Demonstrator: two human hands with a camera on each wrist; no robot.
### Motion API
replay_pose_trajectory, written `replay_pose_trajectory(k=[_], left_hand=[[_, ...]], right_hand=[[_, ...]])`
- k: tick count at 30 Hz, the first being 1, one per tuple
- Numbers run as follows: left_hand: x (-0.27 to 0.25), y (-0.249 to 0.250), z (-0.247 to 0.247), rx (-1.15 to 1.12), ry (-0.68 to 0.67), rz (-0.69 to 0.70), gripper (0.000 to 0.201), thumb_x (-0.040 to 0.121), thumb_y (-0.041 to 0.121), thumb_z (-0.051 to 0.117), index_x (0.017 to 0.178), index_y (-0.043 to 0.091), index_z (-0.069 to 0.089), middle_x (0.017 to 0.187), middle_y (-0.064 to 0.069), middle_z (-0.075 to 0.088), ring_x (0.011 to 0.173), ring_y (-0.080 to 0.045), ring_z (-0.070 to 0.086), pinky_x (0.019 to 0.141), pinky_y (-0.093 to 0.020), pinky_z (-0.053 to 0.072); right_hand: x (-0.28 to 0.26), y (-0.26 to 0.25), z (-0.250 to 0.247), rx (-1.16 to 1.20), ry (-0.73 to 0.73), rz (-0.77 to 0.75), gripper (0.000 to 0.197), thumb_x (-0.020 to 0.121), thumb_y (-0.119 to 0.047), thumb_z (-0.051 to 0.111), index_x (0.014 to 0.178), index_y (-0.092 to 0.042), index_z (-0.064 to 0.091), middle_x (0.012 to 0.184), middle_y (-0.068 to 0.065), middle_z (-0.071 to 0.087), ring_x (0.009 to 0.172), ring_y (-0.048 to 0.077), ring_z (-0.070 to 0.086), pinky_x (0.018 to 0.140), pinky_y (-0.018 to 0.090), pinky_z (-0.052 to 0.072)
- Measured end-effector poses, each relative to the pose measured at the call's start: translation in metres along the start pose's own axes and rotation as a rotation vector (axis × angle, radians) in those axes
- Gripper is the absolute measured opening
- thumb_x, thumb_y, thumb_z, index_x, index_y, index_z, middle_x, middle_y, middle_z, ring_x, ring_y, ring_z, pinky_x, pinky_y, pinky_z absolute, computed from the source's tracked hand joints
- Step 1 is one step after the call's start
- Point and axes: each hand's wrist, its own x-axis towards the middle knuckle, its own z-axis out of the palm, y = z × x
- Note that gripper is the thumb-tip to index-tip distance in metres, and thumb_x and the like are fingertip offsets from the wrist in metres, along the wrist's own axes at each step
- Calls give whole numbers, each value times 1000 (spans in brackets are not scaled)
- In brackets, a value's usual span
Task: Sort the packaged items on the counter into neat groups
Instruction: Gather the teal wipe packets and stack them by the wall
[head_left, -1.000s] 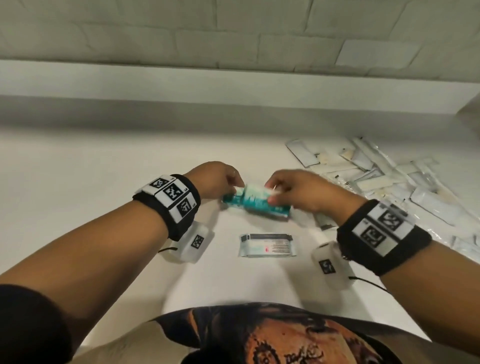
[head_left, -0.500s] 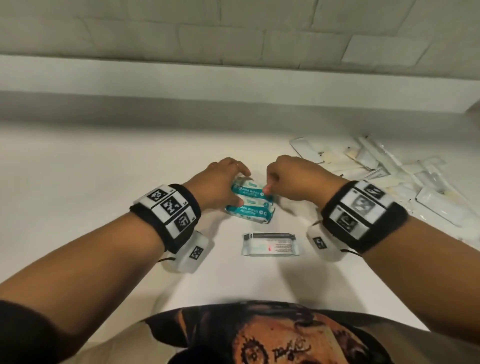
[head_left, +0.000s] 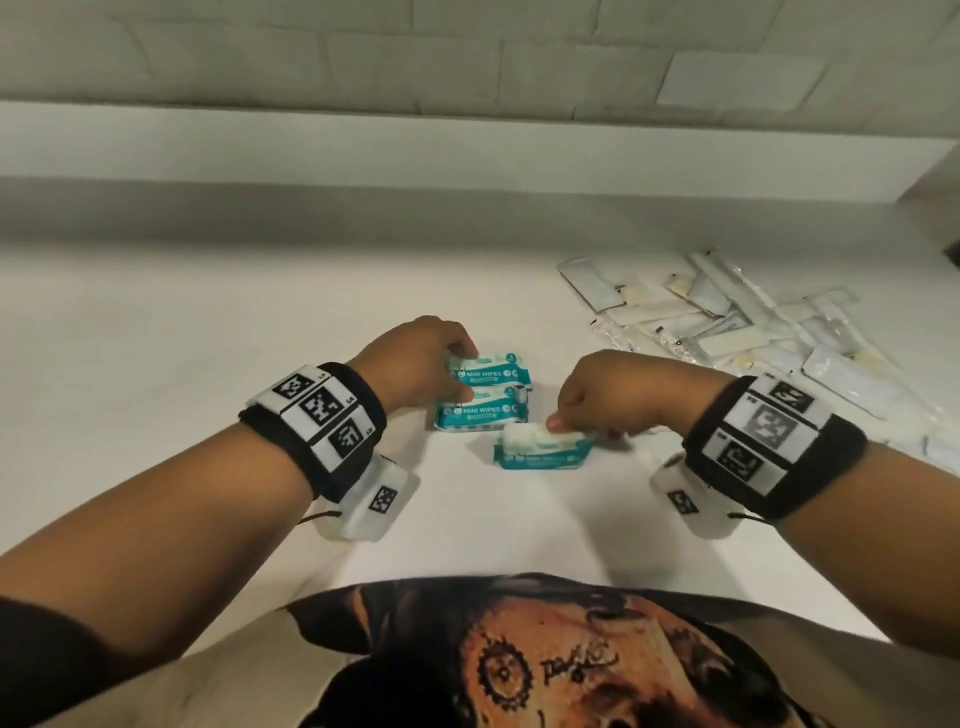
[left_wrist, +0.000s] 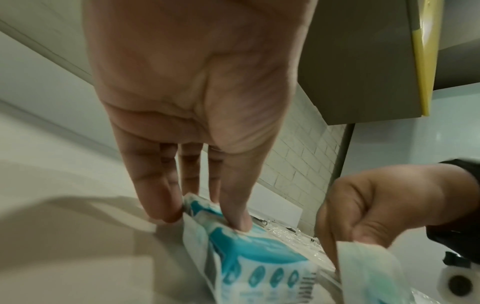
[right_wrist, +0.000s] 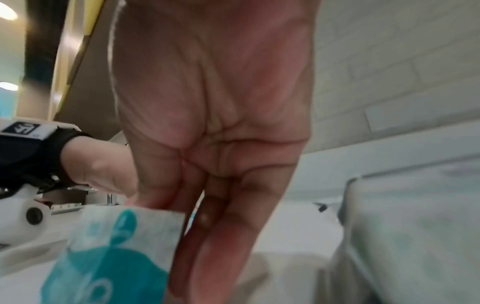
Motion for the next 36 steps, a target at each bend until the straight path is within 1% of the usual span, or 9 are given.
replay_pose_trajectory(k=[6, 9, 12, 16, 21, 27, 29, 32, 36], left_hand=[[4, -3, -1, -60, 55, -79, 39, 72, 27, 81, 107, 25, 64, 111, 5, 62, 95, -16, 60, 83, -34, 52], [6, -2, 0, -82, 37, -95, 38, 71, 26, 82, 105, 24, 64, 109, 5, 65, 88, -17, 62, 79, -36, 55], [6, -4, 1, -121, 39, -100, 39, 70, 25, 83, 105, 22, 64, 107, 3, 65, 82, -17, 62, 81, -38, 55], [4, -6, 3, -137, 104, -129, 46, 68, 25, 85, 103, 18, 56, 102, 6, 60, 90, -19, 61, 80, -37, 53], [3, -4, 3, 14, 158, -141, 49, 65, 37, 86, 94, 23, 48, 102, 3, 51, 86, -17, 55, 68, -29, 40], [6, 0, -3, 126, 106, 39, 51, 72, 36, 80, 117, 27, 61, 118, 4, 51, 111, -17, 48, 94, -33, 44], [11, 3, -5, 140, 79, 100, 47, 79, 35, 74, 123, 27, 60, 126, 4, 52, 117, -17, 48, 101, -34, 41], [23, 10, -4, 190, 39, 158, 46, 87, 33, 65, 132, 27, 56, 143, 5, 45, 129, -16, 43, 109, -31, 34], [30, 15, 1, 236, 3, 179, 43, 90, 30, 62, 132, 30, 56, 146, 6, 45, 130, -17, 43, 109, -32, 33]], right_hand=[[-6, -8, 10, -38, 116, -91, 33, 80, -50, 67, 100, -25, 59, 92, -12, 56, 82, 11, 53, 61, 24, 40], [-8, -10, 15, -73, 52, -119, 28, 78, -31, 74, 99, -26, 57, 86, -16, 51, 82, 10, 50, 56, 19, 36], [-5, 0, -15, 279, 57, -127, 13, 83, -11, 71, 91, -20, 66, 80, -12, 62, 70, 8, 56, 50, 8, 43], [27, 6, -55, 556, 306, -127, 13, 88, -4, 64, 94, -14, 69, 86, 6, 67, 73, 17, 60, 62, 25, 52], [83, -8, -54, 407, 266, 19, 16, 92, -13, 60, 105, -14, 69, 100, 7, 69, 78, 16, 66, 71, 29, 58], [67, 0, -59, 213, 317, -31, 28, 94, -14, 56, 117, -22, 69, 120, -3, 64, 94, 9, 53, 81, 22, 39], [40, 19, -68, 186, 334, -43, 24, 92, -20, 61, 113, -27, 69, 117, -7, 65, 93, 7, 55, 75, 19, 39], [1, 55, -69, 57, 174, 43, 32, 76, -31, 78, 105, -34, 67, 107, -14, 60, 100, 11, 56, 75, 23, 41], [-15, 81, -38, -218, -110, 250, 78, 53, -39, 90, 119, -36, 49, 116, -10, 45, 105, 18, 51, 92, 39, 46]])
